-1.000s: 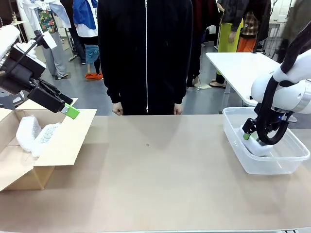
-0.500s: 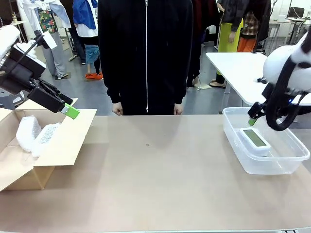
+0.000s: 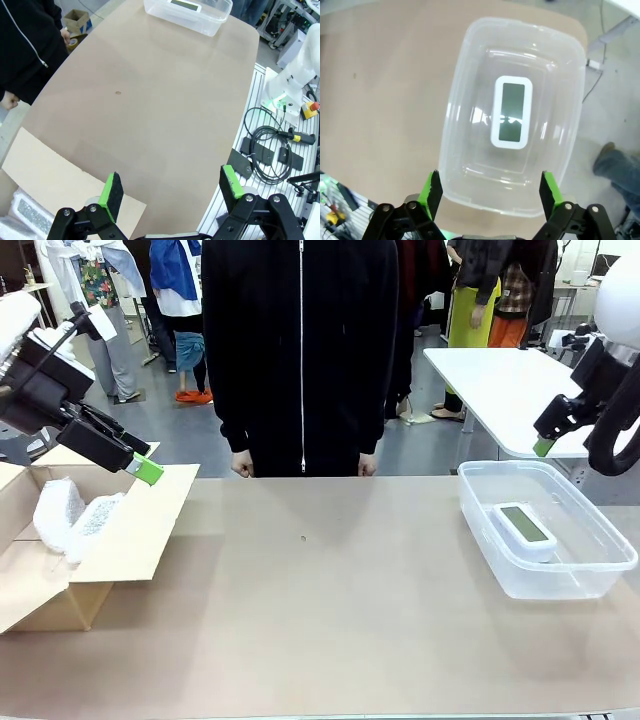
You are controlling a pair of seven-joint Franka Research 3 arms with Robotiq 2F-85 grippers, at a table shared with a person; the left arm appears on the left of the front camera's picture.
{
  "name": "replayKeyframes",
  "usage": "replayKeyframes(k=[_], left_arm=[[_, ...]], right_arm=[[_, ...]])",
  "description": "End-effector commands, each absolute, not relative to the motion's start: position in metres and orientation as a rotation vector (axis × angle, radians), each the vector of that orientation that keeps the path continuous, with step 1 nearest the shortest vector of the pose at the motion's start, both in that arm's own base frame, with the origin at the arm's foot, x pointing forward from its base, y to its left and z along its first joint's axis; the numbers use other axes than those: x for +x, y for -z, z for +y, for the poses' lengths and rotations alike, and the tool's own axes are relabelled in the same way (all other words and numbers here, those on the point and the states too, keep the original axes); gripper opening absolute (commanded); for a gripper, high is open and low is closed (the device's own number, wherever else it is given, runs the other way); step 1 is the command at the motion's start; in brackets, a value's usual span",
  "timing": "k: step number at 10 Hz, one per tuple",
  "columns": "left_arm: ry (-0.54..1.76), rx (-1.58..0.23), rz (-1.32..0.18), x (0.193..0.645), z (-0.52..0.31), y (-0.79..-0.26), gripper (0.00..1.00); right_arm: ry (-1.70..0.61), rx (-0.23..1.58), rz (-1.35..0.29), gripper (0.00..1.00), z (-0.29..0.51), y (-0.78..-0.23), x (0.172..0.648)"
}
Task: Separate and place wrapped and unwrapped clocks.
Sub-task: If the picked Digital clock is wrapped, place it in the Package Box ; if not, place it in the Organizing box.
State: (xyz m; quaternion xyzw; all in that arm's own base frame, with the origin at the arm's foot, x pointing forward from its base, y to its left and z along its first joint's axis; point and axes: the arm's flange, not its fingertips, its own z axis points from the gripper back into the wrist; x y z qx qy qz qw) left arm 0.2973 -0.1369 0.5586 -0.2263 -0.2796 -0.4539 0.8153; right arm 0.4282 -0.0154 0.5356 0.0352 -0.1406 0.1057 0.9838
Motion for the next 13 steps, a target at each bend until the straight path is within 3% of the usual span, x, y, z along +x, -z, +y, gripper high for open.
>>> replayKeyframes(k=[1,13], left_arm=[[0.962,-0.477,-0.595,0.298,-0.137,-0.558,1.0],[0.962,-0.477,-0.595,0.298,-0.137,-0.558,1.0]], right_arm=[[-0.166,0.028,-0.243,1.0,0.004,-0.537,0.421],[-0.204,0.06,-0.274,1.0,-0.005,-0.541,0.423]])
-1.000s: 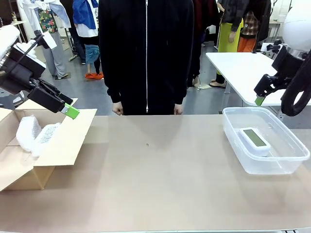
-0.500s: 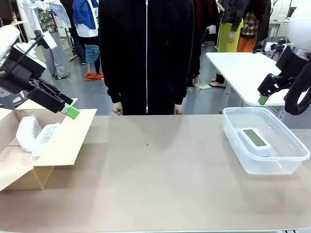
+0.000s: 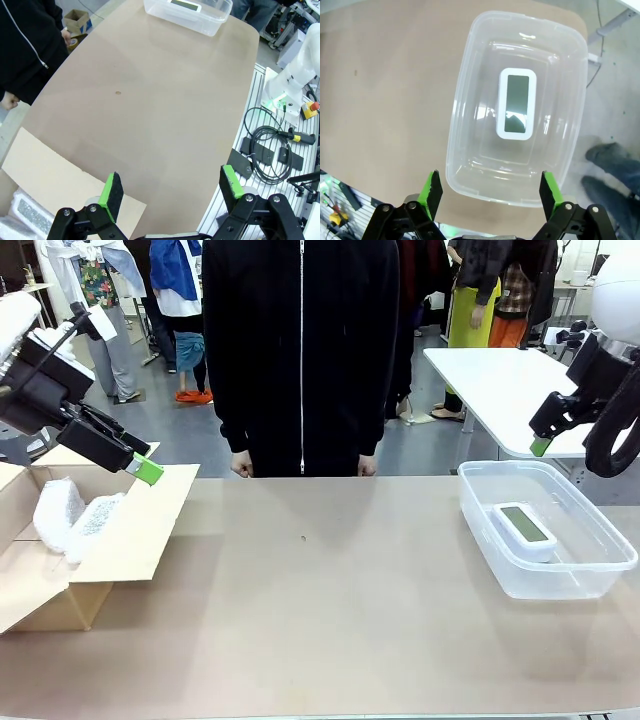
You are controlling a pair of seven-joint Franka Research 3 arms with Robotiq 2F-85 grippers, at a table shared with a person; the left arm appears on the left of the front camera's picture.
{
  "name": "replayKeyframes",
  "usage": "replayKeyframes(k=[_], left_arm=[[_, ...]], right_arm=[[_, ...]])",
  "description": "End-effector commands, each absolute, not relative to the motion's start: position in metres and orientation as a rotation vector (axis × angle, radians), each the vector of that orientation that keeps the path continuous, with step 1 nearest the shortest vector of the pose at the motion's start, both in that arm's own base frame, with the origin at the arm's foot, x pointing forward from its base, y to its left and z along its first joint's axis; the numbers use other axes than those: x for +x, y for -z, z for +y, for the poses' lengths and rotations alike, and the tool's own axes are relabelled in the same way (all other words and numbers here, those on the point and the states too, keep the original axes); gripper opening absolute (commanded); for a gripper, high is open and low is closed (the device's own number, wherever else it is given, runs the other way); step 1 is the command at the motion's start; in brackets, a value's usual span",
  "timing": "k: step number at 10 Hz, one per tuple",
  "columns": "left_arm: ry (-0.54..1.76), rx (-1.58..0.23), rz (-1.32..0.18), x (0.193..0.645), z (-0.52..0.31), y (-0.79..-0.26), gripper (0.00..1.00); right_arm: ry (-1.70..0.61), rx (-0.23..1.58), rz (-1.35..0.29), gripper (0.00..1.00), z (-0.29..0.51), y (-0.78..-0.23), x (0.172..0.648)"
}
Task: Separate and place wrapped and unwrapped clocks.
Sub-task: If the picked Digital clock is wrapped, place it in the Package Box ; if not, place it in the Organizing box.
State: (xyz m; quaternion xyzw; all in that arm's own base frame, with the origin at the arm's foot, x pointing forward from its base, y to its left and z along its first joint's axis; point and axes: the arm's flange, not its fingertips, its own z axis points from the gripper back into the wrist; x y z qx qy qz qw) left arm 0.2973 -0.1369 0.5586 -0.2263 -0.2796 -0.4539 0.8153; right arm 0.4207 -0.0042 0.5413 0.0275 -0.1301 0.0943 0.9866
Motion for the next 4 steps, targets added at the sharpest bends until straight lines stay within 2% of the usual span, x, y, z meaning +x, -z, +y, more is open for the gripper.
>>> replayKeyframes(k=[1,4], left_arm=[[0.962,-0.477,-0.595,0.2975,-0.137,-0.5579,1.0],[0.962,-0.477,-0.595,0.2975,-0.137,-0.5579,1.0]], right_arm=[[-0.204,0.06,-0.274,1.0,-0.0052,-0.5405,0.4232],[-0.204,0.06,-0.274,1.0,-0.0052,-0.5405,0.4232]])
